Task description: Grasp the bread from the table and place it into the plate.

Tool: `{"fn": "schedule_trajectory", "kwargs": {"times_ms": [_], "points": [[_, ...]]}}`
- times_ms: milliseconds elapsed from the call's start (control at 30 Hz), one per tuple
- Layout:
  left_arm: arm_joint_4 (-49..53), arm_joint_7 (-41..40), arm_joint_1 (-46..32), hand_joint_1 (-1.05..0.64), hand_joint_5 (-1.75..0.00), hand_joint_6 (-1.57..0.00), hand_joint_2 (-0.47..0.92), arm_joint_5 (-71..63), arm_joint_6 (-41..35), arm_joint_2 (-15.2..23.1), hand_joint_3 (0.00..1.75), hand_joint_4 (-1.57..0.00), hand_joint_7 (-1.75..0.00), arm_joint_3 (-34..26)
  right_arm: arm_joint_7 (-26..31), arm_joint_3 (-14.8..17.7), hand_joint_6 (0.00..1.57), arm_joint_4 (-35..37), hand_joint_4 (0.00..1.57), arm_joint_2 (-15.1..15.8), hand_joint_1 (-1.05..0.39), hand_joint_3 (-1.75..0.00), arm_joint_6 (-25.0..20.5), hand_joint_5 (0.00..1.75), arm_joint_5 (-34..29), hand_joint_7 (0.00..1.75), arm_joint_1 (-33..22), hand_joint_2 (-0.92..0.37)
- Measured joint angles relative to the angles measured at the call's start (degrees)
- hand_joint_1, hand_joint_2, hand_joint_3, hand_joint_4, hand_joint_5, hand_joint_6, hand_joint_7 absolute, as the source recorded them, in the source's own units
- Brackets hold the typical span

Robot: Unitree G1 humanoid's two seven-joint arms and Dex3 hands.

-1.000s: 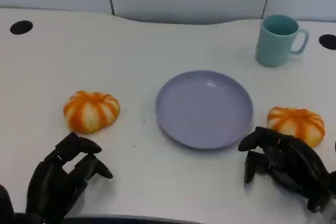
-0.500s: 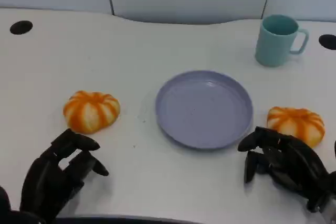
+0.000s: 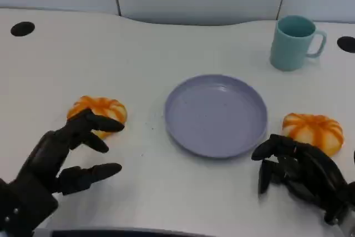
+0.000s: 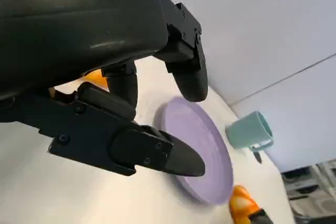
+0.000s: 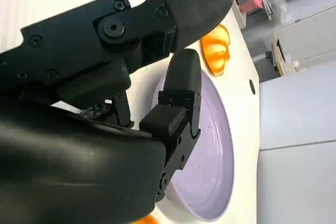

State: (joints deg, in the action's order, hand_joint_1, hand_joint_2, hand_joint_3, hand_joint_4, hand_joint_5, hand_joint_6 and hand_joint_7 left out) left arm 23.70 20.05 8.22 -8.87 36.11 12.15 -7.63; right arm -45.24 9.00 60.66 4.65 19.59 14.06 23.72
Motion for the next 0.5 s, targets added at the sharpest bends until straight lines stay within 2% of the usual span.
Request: {"fn": "schedule_trajectory", "kwargs": {"times_ms": [67, 100, 133, 200, 333, 500], "points": [[-1.2, -4.3, 0.8, -0.73, -1.29, -0.12, 0.92, -6.2, 0.7, 2.3, 0.12, 0.00, -0.78, 1.1, 0.1, 0.0, 0.73, 0.1, 0.62, 0.0, -0.50, -0.08, 0.1, 1.67, -0.1, 1.04, 0.0, -0.92], [-1.6, -6.5, 1.3, -0.74, -1.20, -0.10, 0.92, -8.9, 1.0, 3.4, 0.12, 0.00, -0.76, 1.6, 0.1, 0.0, 0.74, 0.1, 0.62, 0.0, -0.51, -0.08, -0.1, 1.66, 0.0, 1.03, 0.1, -0.92], [-2.0, -8.2, 1.7, -0.74, -1.02, -0.07, 0.92, -11.4, 1.0, 4.4, 0.13, 0.00, -0.72, 2.0, 0.1, 0.0, 0.74, 0.0, 0.61, 0.0, -0.52, -0.09, -0.2, 1.65, 0.0, 1.03, 0.1, -0.92], [-3.8, -11.3, 2.3, -0.74, -0.87, -0.06, 0.92, -16.4, -0.1, 6.2, 0.12, 0.00, -0.65, 3.1, 0.2, -0.1, 0.74, -0.1, 0.60, 0.0, -0.53, -0.10, -0.3, 1.65, -0.1, 1.04, 0.1, -0.92], [-7.3, -15.5, 3.1, -0.74, -0.71, -0.06, 0.92, -24.3, -3.9, 9.2, 0.07, 0.00, -0.50, 5.5, 0.4, -0.3, 0.73, -0.4, 0.60, 0.0, -0.52, -0.11, -0.2, 1.67, -0.2, 1.05, 0.0, -0.92], [-9.0, -17.4, 5.9, -0.78, -0.64, -0.08, 0.92, -31.4, -9.6, 12.7, 0.06, 0.00, -0.34, 9.2, 0.4, -0.3, 0.73, -0.4, 0.61, 0.0, -0.49, -0.10, 0.0, 1.69, -0.2, 1.05, -0.1, -0.92]]}}
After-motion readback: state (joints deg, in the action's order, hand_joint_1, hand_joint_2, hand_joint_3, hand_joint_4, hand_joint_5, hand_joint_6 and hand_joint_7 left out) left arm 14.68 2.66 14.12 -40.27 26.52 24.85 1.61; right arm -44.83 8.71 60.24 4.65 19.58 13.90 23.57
